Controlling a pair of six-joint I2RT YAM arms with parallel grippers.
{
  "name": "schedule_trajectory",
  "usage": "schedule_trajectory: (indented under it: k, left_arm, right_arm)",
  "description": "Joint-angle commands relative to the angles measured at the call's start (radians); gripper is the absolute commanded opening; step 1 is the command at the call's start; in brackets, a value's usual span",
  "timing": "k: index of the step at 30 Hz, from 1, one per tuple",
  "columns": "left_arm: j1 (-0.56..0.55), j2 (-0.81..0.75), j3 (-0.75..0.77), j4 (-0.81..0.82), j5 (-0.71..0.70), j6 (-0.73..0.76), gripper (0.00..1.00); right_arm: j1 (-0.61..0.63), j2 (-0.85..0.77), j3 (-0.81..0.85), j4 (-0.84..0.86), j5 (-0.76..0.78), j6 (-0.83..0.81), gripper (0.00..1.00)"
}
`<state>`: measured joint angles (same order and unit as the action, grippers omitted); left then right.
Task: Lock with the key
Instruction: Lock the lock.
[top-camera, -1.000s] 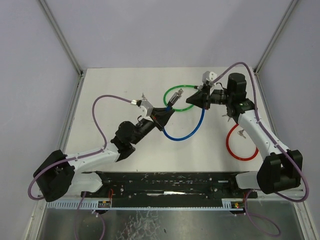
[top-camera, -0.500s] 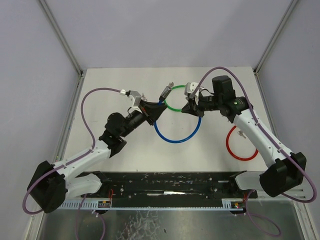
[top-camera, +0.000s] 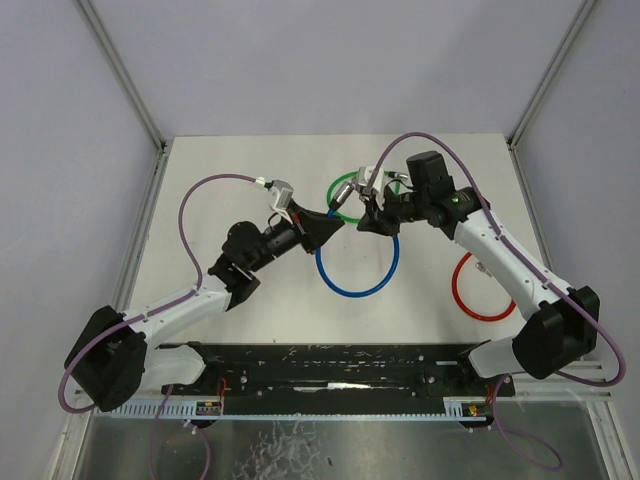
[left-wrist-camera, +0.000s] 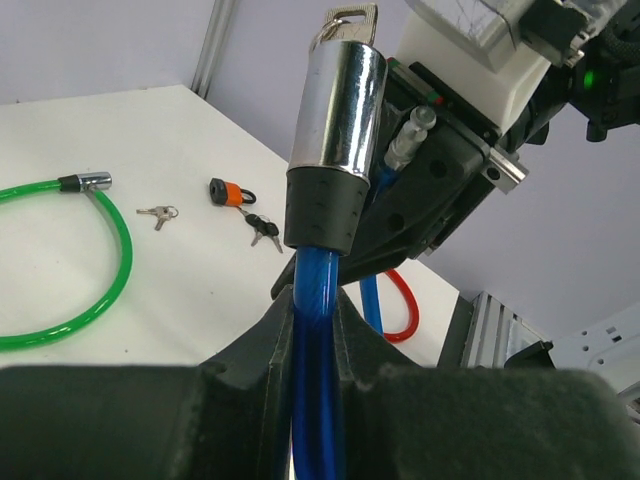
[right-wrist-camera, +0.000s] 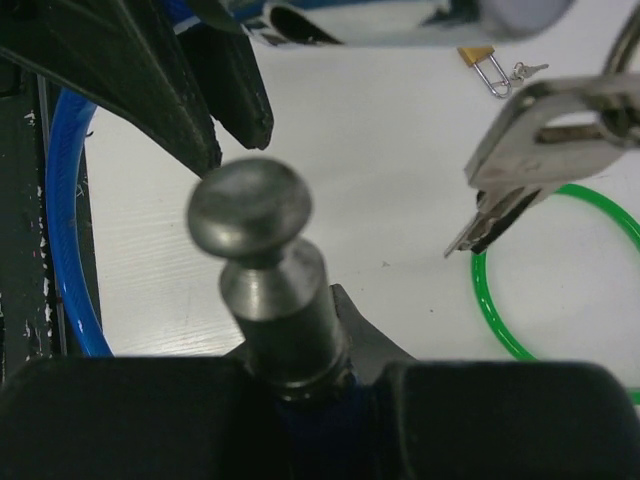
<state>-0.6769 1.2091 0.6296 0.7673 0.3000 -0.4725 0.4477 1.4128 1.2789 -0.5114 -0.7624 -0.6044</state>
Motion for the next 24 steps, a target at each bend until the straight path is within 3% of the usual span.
schedule_trajectory:
  k: [1, 24]
  left_arm:
    - [0.008, -0.005, 0.032, 0.092, -0.003, -0.045, 0.0]
    - [0.001, 0.004, 0.049, 0.035, 0.002, -0.055, 0.0]
  right_arm:
    - [0.041, 0.0, 0.052, -0.007, 0.028, 0.006, 0.0]
    - [0.1, 0.069, 0.088, 0.007, 0.209, 0.075, 0.0]
